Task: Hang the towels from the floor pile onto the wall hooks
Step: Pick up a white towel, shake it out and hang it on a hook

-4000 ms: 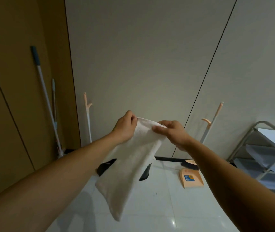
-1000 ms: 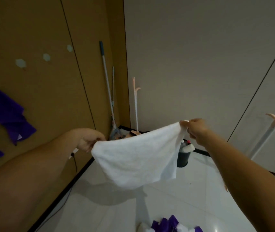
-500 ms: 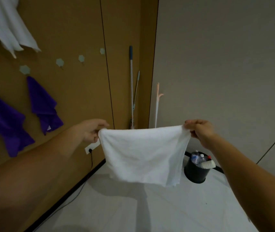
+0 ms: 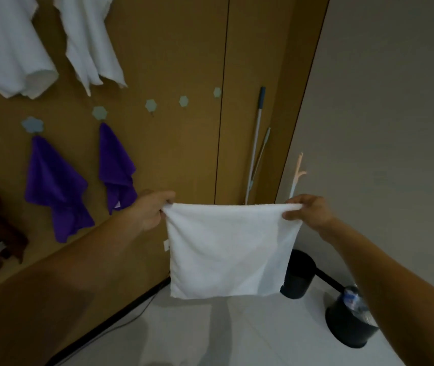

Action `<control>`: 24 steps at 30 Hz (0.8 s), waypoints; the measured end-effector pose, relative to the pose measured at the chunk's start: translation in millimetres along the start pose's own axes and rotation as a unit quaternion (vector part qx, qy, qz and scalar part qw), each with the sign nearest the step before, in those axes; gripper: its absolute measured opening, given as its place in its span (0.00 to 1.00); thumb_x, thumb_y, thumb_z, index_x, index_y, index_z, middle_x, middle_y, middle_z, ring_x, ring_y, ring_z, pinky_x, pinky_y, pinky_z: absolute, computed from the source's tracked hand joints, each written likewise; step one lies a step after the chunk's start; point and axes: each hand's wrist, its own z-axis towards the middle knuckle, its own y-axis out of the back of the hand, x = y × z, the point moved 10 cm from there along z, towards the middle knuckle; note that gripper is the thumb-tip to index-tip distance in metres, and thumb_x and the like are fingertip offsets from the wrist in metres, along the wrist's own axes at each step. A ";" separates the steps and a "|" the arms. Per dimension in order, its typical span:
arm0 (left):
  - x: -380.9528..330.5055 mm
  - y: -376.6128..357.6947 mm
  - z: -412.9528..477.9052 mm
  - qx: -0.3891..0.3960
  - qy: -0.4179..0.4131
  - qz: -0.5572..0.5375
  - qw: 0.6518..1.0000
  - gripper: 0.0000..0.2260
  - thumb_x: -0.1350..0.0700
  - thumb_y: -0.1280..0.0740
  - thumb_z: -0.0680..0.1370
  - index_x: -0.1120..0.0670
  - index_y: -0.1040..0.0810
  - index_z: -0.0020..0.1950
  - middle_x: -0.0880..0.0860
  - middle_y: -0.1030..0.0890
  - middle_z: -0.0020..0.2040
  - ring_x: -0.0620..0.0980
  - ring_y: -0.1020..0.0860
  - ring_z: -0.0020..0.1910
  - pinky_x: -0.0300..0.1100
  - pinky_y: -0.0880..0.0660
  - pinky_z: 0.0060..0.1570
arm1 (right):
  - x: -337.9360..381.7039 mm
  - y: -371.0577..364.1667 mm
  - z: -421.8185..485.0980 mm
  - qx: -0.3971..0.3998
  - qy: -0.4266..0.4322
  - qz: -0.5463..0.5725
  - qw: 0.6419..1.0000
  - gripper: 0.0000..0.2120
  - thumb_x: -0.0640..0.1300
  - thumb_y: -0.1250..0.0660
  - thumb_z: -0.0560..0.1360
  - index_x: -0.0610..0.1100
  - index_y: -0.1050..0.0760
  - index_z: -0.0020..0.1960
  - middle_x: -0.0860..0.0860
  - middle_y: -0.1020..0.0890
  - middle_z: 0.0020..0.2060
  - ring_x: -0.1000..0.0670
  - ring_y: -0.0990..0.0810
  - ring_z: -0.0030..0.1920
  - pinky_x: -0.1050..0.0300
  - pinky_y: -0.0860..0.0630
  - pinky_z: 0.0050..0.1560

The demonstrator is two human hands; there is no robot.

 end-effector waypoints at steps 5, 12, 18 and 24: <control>-36.5 3.8 35.8 0.100 -0.041 0.282 0.953 0.15 0.60 0.21 0.64 0.52 0.18 0.49 0.49 0.18 0.48 0.46 0.20 0.48 0.35 0.26 0.44 | 56.6 -24.1 69.8 -0.032 0.043 -0.061 0.997 0.08 0.47 0.22 0.67 0.49 0.21 0.38 0.51 0.19 0.37 0.51 0.21 0.39 0.58 0.26 0.40; -139.2 16.1 66.4 -0.047 -0.235 0.471 0.849 0.19 0.52 0.31 0.76 0.59 0.30 0.29 0.52 0.29 0.31 0.49 0.29 0.32 0.36 0.37 0.28 | 140.8 -43.7 135.4 -0.153 0.119 -0.138 0.971 0.17 0.53 0.27 0.67 0.44 0.27 0.29 0.41 0.23 0.43 0.39 0.23 0.51 0.50 0.31 0.54; -218.7 12.0 69.5 -0.139 -0.363 0.333 0.859 0.06 0.58 0.34 0.76 0.55 0.27 0.40 0.51 0.26 0.43 0.46 0.28 0.38 0.34 0.32 0.35 | 217.0 -72.2 163.9 -0.172 0.193 0.069 0.963 0.05 0.45 0.32 0.73 0.45 0.27 0.46 0.49 0.23 0.41 0.45 0.23 0.43 0.54 0.28 0.40; -288.4 10.1 81.5 -0.166 -0.450 0.199 0.854 0.14 0.64 0.36 0.75 0.49 0.37 0.37 0.46 0.32 0.33 0.40 0.34 0.28 0.28 0.35 0.26 | 296.3 -114.7 195.5 -0.014 0.283 0.169 0.944 0.05 0.47 0.36 0.79 0.47 0.24 0.52 0.54 0.22 0.46 0.51 0.25 0.49 0.60 0.29 0.47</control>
